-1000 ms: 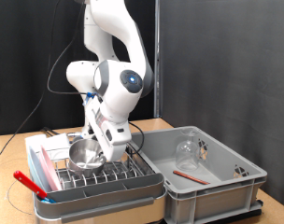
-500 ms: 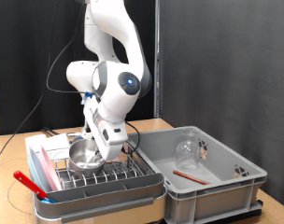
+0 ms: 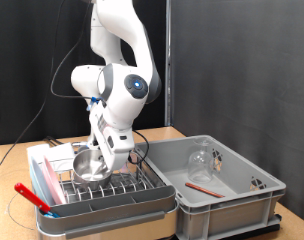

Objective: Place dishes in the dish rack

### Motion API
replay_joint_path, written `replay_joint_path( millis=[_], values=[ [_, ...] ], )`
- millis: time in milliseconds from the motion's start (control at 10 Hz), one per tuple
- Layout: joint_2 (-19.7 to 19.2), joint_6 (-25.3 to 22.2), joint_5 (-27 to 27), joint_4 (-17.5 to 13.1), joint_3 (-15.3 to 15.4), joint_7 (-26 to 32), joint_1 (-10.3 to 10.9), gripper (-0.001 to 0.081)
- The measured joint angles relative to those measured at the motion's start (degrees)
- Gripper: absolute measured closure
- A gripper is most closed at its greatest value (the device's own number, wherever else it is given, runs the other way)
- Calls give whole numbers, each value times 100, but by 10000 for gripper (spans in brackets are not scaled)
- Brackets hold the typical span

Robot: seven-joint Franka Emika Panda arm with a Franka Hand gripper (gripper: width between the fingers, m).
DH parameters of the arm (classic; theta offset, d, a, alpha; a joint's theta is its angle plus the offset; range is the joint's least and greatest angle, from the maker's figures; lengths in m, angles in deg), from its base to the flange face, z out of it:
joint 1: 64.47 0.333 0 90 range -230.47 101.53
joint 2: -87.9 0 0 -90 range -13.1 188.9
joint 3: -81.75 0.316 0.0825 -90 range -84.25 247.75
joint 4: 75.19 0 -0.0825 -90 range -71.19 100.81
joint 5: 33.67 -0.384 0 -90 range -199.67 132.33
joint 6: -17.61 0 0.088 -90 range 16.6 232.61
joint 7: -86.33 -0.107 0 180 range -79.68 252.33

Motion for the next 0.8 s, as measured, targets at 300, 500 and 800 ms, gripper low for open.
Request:
replay_joint_path(
  millis=[300, 500, 800],
  values=[
    [20, 3, -30, -20, -47, -17, -26, 483],
    [47, 3, -36, -35, -79, -32, -38, 741],
    [66, -54, -136, -72, -125, 64, -38, 743]
  ],
)
